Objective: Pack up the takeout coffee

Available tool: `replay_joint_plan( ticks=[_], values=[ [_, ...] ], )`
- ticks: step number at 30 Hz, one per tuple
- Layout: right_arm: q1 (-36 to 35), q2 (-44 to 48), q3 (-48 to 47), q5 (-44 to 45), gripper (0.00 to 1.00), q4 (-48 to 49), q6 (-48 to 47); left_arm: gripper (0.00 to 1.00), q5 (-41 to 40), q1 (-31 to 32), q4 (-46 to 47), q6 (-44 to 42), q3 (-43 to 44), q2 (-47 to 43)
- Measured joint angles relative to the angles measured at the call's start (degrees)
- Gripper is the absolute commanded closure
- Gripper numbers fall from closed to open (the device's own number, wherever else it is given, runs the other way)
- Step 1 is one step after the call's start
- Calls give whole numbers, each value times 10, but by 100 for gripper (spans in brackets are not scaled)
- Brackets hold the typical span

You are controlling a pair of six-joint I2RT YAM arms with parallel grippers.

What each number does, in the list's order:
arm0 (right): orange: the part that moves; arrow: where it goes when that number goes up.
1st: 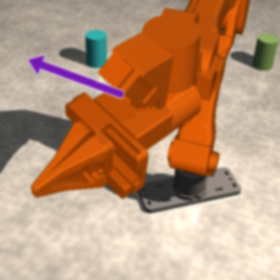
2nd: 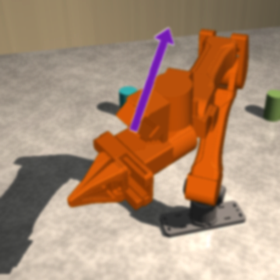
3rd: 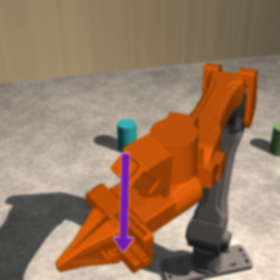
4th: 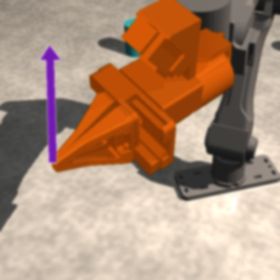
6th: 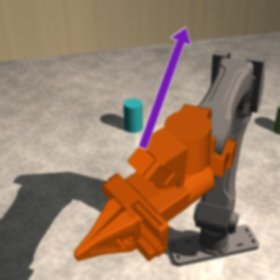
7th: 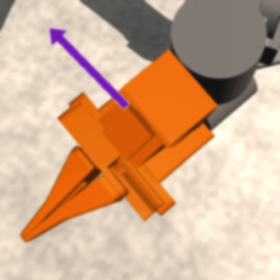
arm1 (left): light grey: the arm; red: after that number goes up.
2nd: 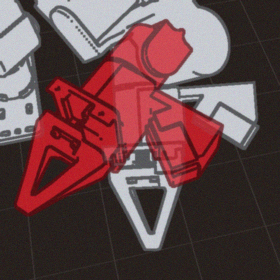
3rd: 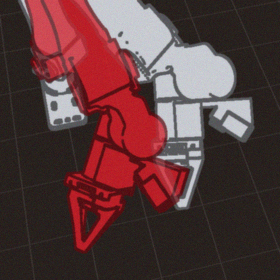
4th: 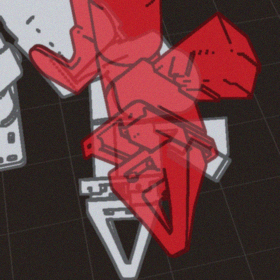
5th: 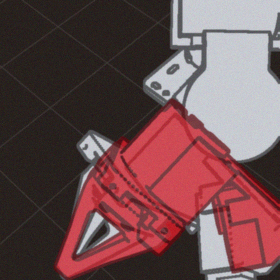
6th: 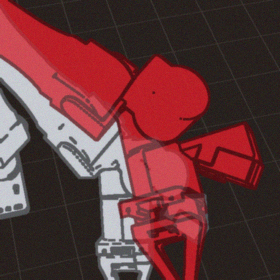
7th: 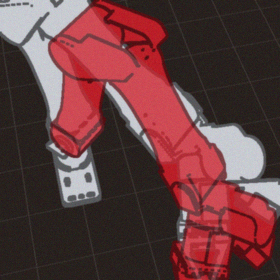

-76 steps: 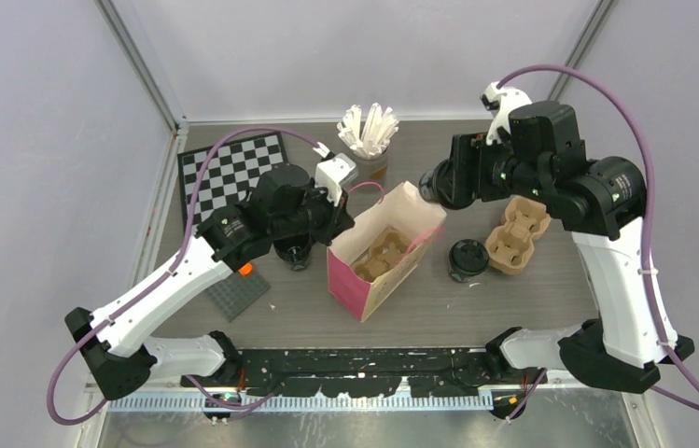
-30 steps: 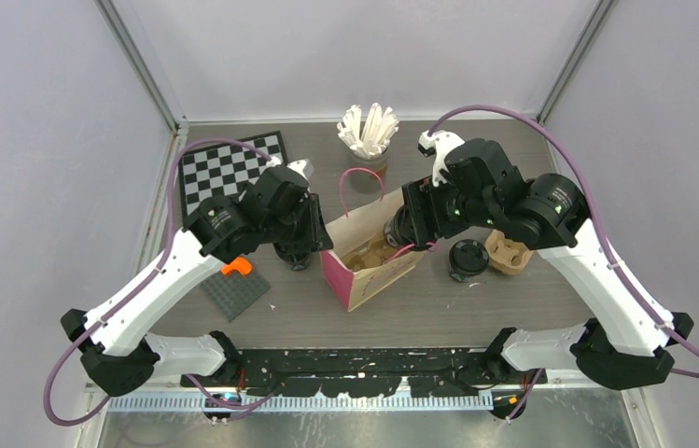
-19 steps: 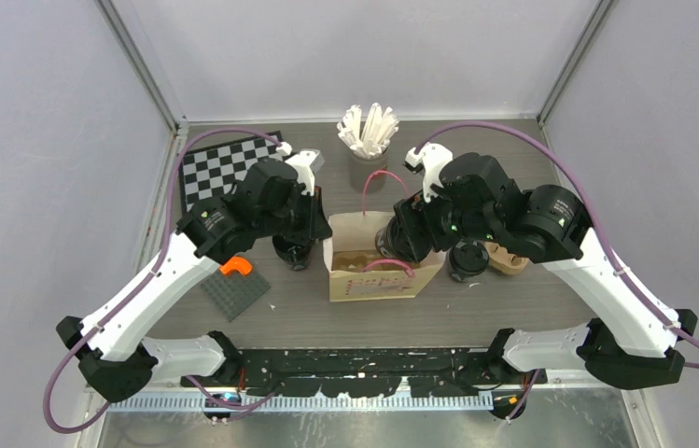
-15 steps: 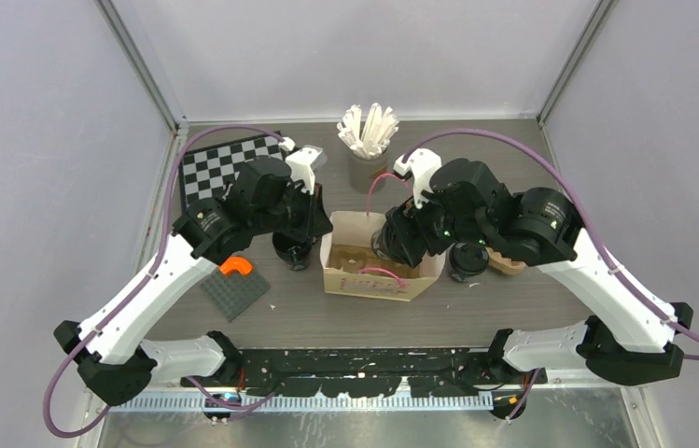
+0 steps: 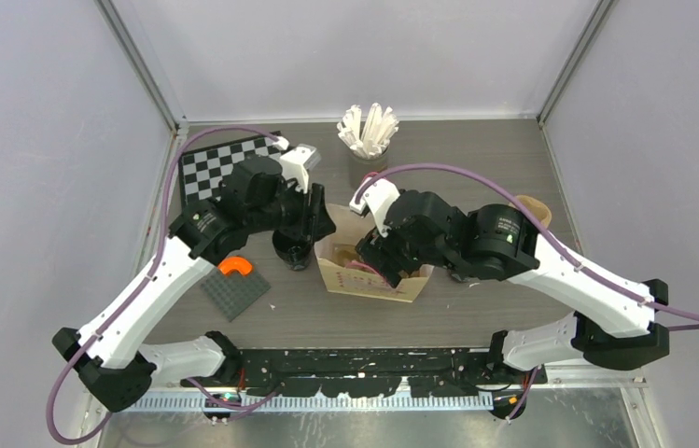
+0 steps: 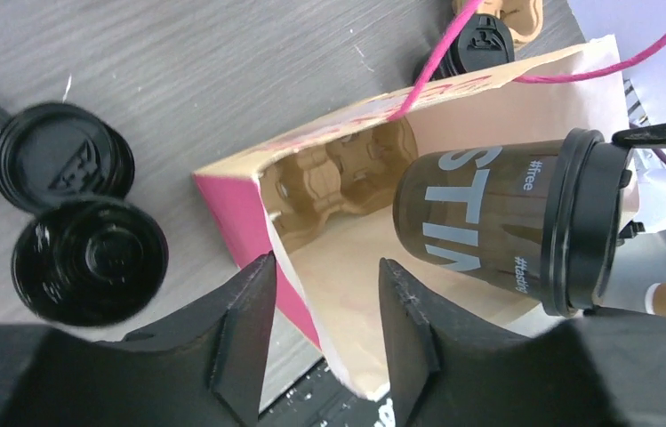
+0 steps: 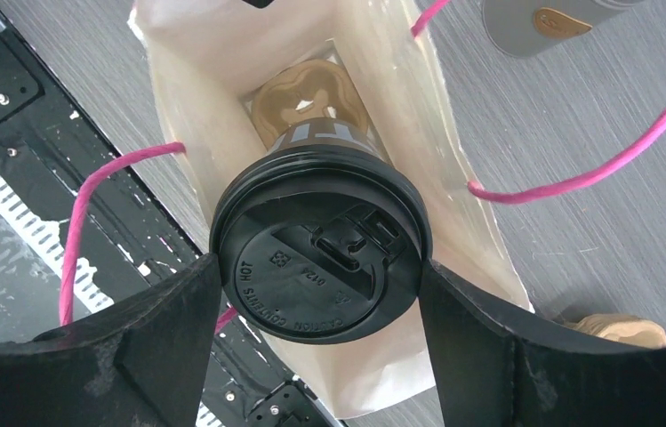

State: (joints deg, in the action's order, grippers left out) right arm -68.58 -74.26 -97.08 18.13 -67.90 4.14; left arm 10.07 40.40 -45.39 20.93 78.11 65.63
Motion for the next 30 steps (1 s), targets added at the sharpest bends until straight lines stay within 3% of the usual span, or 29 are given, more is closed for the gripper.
replay_joint_plan(
  ticks=[12,20,25,30],
  values=[
    [-97,0,44,54,27,37,-9,48,-2,0,-69,120,-50,-113],
    [-147,-7,61,83,27,45,-8,47,16,0,-73,149,-76,-118],
    [-162,-18,62,91,28,46,-7,55,20,0,-70,149,-112,-122],
    [-173,-22,67,105,28,46,-6,72,20,0,-63,133,-131,-122]
  ],
)
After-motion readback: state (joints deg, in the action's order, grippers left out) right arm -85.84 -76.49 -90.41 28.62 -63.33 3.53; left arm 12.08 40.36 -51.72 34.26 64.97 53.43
